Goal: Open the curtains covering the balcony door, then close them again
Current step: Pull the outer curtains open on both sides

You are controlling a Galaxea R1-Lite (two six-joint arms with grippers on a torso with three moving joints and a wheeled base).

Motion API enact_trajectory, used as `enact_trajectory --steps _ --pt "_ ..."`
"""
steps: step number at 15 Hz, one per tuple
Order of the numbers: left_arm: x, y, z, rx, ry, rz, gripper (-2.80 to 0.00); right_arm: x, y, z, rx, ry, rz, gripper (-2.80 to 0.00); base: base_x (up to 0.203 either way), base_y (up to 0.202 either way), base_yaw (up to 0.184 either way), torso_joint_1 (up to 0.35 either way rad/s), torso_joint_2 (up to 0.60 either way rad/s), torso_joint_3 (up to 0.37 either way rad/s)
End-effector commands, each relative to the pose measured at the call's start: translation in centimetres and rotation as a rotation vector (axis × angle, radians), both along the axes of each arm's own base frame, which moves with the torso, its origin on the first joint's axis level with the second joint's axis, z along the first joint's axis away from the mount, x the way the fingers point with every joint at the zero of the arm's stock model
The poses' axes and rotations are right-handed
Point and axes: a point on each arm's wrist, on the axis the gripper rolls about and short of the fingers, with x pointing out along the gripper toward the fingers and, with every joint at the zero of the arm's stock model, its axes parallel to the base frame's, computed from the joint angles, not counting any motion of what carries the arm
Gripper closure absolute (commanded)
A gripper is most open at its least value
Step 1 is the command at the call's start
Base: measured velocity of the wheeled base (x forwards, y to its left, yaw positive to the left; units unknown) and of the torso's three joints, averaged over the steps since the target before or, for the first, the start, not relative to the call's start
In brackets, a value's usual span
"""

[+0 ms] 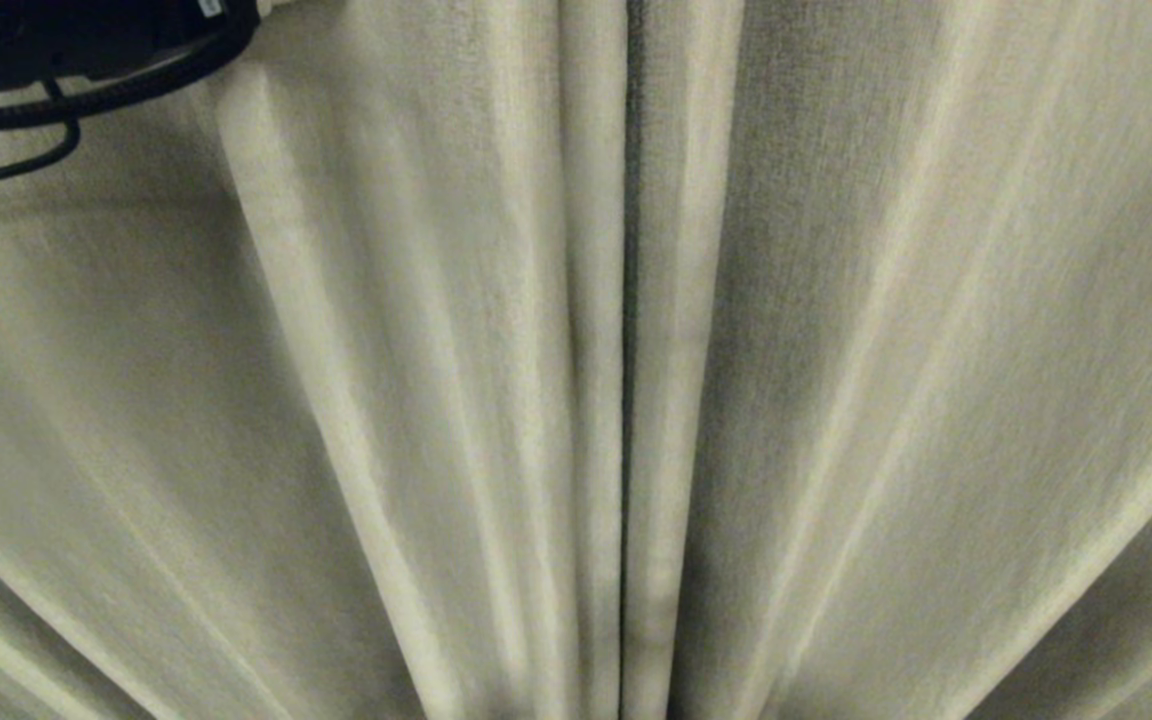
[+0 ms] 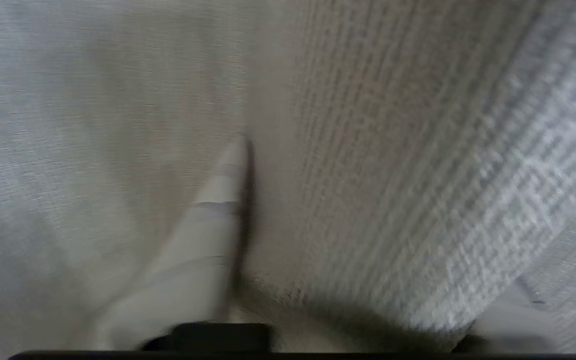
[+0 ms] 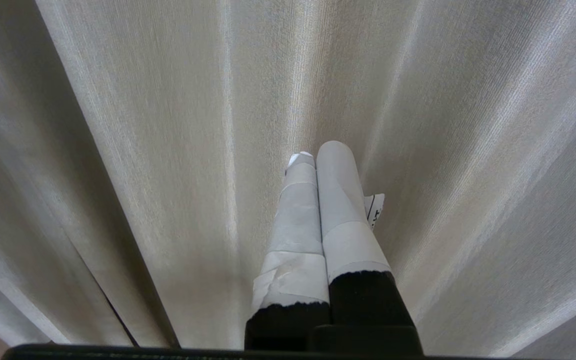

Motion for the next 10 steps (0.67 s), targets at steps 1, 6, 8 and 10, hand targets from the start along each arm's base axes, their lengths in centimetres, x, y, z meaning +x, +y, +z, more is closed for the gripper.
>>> enact_trajectory --steps 1,6,8,10 --pt "-0.3 0.1 0.2 -0.002 -0.01 0.007 0.0 0.0 0.0 0.0 -0.001 0.002 0.001 0.0 0.0 0.0 0.0 0.0 0.0 0.0" --pt "-1.9 1.4 1.2 0.002 -0.055 0.054 0.0 0.0 0.0 0.0 -0.001 0.002 0.001 0.0 0.0 0.0 0.0 0.0 0.0 0.0" --pt "-1.9 2.3 1.3 -0.004 -0.055 0.126 0.0 0.0 0.0 0.0 -0.001 0.002 0.001 0.0 0.0 0.0 0.0 0.0 0.0 0.0" --pt "-1.8 3.2 1.4 -0.013 -0.058 0.226 0.0 0.0 0.0 0.0 -0.001 0.002 0.001 0.0 0.0 0.0 0.0 0.0 0.0 0.0"
